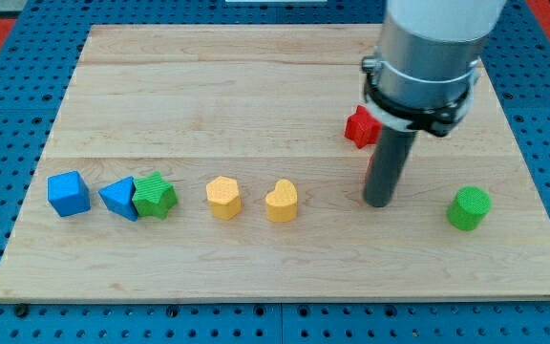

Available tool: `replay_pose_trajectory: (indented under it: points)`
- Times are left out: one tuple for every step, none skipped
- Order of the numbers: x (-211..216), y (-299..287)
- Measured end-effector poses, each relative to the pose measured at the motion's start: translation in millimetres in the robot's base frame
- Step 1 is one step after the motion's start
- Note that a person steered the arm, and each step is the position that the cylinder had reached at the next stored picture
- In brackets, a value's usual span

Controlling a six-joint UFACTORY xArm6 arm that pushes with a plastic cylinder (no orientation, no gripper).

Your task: Separate the blue triangle from the green star

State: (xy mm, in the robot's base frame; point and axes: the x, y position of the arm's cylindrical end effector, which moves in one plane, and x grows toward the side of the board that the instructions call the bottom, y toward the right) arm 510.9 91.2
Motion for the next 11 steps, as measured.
replay_pose_trajectory:
  points:
    - [64.3, -80.8]
    - [95.8, -215.7]
    - [69.3, -294.9]
    - [62.2, -272.8]
    - [29.6, -272.5]
    - [24.5, -257.2]
    - [17.0, -273.3]
    - [-13.2, -274.9]
    - [-20.3, -257.3]
    - [-48.0, -245.4]
    - [-85.6, -230.3]
